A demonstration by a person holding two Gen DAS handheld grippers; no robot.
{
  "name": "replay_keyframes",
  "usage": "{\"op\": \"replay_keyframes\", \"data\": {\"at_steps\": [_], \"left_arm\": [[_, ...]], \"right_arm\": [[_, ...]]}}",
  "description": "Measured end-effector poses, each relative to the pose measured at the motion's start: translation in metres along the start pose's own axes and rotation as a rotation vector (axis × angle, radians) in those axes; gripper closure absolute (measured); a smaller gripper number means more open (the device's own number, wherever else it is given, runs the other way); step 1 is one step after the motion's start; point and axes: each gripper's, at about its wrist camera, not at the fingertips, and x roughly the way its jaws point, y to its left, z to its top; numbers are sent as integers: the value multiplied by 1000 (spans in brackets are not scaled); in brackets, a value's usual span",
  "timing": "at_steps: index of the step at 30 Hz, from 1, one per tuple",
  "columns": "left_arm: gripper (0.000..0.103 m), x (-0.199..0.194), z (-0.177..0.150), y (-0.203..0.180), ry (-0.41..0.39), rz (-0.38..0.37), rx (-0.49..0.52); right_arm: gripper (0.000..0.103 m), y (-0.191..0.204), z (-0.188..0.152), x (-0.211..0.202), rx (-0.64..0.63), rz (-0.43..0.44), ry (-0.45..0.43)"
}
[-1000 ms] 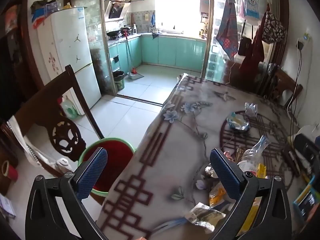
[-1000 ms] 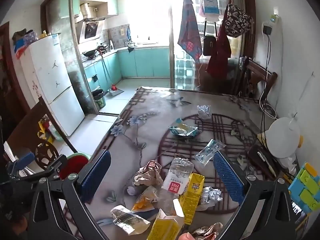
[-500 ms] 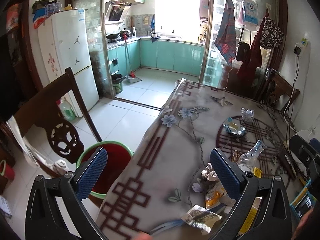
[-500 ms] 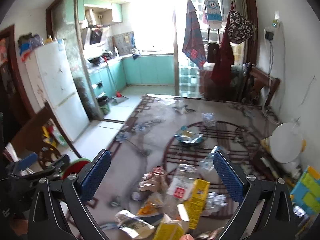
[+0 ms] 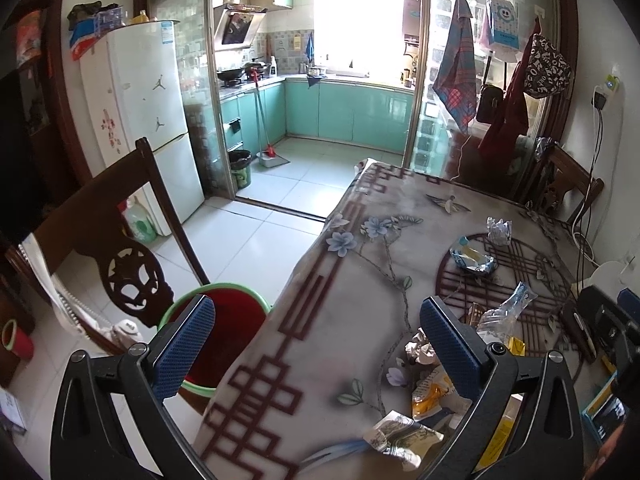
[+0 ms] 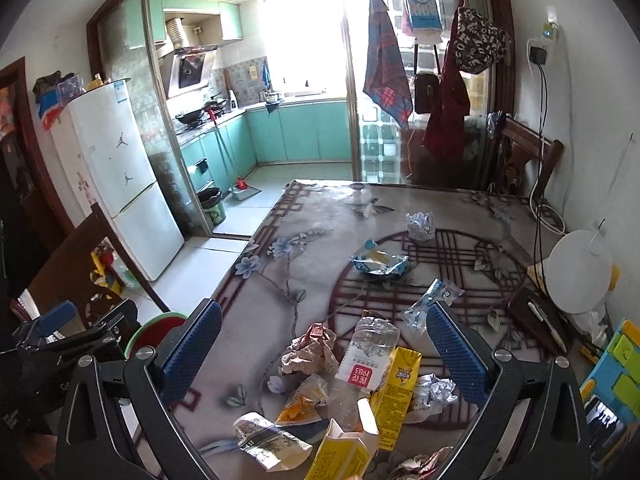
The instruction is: Collect trash
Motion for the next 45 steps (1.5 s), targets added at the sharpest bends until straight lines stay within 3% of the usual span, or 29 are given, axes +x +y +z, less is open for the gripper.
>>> {"op": "replay_keyframes", "data": {"at_steps": [45], "left_arm": [[0,4,0,-5,-3,14,16]], "right_arm": [[0,-22,0,5,17,-41,-14]]}}
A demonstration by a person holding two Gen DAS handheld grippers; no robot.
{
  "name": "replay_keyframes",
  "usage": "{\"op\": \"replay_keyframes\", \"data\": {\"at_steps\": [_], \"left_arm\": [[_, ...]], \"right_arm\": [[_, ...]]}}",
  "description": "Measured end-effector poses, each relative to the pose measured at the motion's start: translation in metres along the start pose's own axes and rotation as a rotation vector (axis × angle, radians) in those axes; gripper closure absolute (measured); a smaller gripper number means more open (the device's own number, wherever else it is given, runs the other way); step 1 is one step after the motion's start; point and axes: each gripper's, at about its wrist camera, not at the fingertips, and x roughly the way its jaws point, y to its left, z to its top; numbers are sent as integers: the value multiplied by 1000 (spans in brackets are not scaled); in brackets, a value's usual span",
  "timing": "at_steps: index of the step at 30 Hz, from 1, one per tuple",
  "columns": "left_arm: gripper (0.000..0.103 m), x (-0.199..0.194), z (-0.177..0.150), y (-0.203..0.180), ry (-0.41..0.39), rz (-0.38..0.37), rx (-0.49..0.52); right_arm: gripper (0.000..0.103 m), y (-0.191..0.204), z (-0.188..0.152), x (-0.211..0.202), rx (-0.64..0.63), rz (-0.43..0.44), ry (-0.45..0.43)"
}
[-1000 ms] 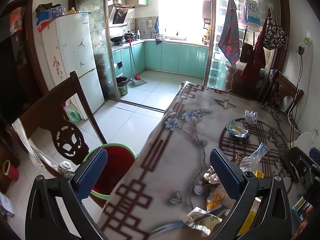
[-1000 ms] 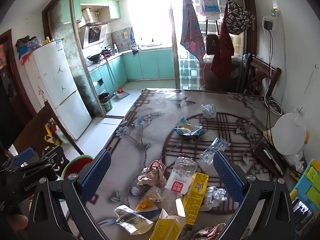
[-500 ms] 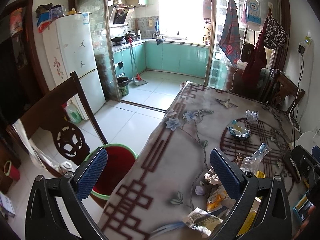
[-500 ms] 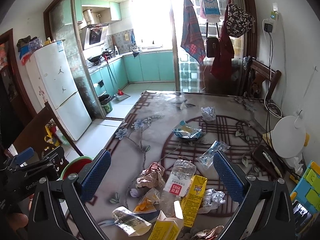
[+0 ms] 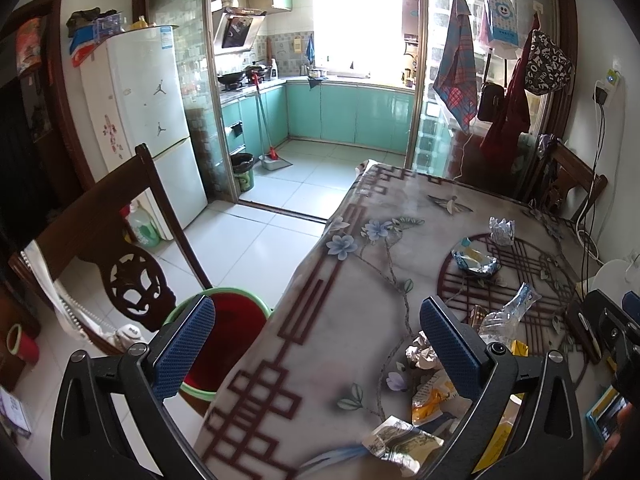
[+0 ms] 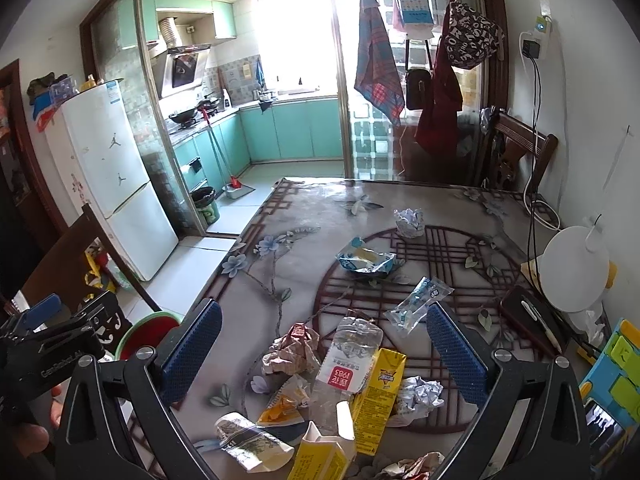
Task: Collect trash
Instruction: 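Grasp the white paper cup with the left tool while the right tool grasps the yellow carton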
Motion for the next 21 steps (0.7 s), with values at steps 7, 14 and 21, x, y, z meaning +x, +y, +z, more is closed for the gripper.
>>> {"op": "replay_keyframes", "data": {"at_steps": [7,14,21], "left_arm": [[0,13,-13,-11,80,-121,55],[15,64,-78,-39,388,-301,137],[37,121,-131,-58,623,-308,132]], "right_arm": [[0,-13,-1,5,7,-32,11],[0,-42,-3,11,55,-91,26],[0,-54,-9,14,60,-93,50]]}}
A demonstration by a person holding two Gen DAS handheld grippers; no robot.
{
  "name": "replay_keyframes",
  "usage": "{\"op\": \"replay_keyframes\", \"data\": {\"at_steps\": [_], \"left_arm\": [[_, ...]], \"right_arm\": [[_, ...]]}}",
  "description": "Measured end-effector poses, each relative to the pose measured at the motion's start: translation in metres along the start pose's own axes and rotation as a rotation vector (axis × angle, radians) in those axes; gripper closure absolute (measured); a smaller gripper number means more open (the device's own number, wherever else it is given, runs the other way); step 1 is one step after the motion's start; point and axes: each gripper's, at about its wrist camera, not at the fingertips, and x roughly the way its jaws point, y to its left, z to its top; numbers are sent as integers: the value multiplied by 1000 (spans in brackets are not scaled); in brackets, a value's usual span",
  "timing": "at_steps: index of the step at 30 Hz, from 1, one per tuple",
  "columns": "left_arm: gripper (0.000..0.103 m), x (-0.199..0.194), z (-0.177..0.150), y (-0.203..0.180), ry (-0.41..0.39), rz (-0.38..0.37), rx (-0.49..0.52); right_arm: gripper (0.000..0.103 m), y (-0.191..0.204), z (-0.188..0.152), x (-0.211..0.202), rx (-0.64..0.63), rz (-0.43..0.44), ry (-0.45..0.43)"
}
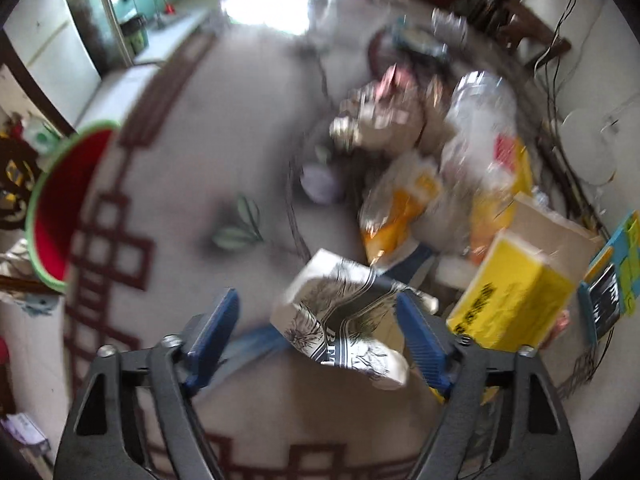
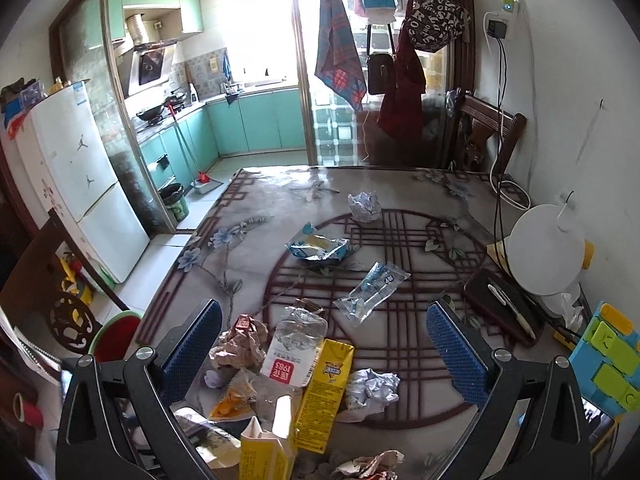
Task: Collect trash
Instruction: 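Grasp the white paper cup with the left tool while the right tool grasps the yellow carton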
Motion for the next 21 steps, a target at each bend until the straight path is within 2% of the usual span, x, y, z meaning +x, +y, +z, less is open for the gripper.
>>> {"op": "replay_keyframes", "data": {"at_steps": [3,11,15,21], "left_arm": [[44,9,-3,3,26,-83,-36],[58,-6,4,10,-34,-118,-55],[68,-16,12,14,-71,-150,-71],[68,-18,12,20,-88,-130,-73]], "right_arm": [[0,-10,-4,6,35,37,38],[1,-38,-41,46,166,177,229],[1,-38,-56,71,189,178,294],[1,-33,-68,111,151,147,388]]}}
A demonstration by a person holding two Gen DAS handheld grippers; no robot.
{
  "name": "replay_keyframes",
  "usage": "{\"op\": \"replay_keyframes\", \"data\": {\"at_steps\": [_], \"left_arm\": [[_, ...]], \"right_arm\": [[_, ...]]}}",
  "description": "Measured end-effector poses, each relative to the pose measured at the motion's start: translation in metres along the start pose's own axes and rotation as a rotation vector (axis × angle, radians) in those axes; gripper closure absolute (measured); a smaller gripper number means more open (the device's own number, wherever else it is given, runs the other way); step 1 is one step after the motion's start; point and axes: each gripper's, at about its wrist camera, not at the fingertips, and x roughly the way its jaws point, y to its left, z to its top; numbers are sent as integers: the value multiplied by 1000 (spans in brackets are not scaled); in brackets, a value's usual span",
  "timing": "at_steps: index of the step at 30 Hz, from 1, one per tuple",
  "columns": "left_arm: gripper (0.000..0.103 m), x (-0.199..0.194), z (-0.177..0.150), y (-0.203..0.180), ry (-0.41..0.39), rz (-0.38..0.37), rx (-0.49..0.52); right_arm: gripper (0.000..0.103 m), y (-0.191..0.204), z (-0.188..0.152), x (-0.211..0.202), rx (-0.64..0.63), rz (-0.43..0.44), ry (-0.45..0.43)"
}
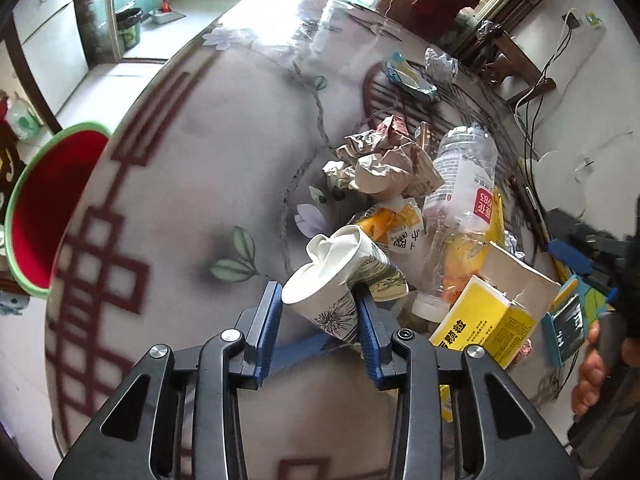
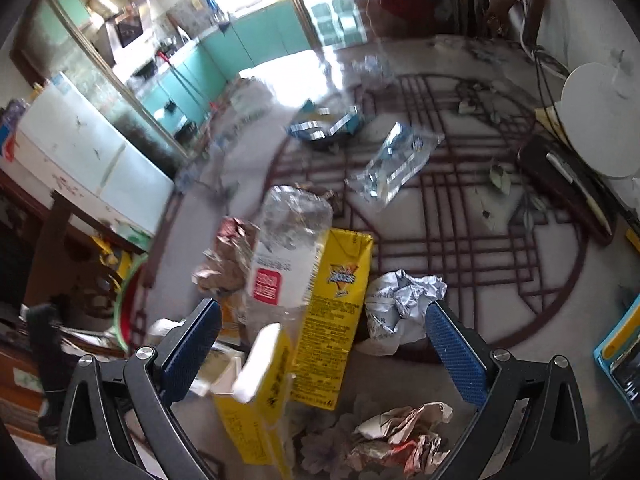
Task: Collect trash
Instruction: 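Grasp the white paper cup with the left tool while the right tool grasps the yellow carton, then carry the cup and carton to the red bucket and release both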
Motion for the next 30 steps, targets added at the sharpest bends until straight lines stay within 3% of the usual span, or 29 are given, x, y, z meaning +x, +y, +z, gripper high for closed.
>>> {"op": "replay_keyframes", "data": {"at_steps": [3,5,6,7,15,18,21,27,28,30], "left_arm": [[68,-10,2,1,-24,-2,-12],[68,-23,4,3,-57,7,-13],[68,-30,5,4,-83,17,-16],[68,-34,7,6,-96,24,-19],[68,-54,22,19,-182,76,-34],[68,-56,23,24,-192,90,-40],[68,-58,22,29,-194,97,-44],[68,-66,23,38,-205,106,-46],[68,-68,23,41,-208,105,-46],[68,-70,24,45,-209,99,-48]], "right_arm": [[6,-7,0,14,24,-17,43],[23,-12,0,21,33,-21,67],[45,-14,-1,28,32,-21,87],[57,-16,0,31,34,-17,105],[50,-10,5,46,14,-12,111],[50,-6,6,46,-10,-17,124],[43,0,7,50,-28,-36,147],[42,8,8,53,-48,-46,144],[34,10,8,55,-58,-49,156],[30,17,8,61,-84,-88,167]]}}
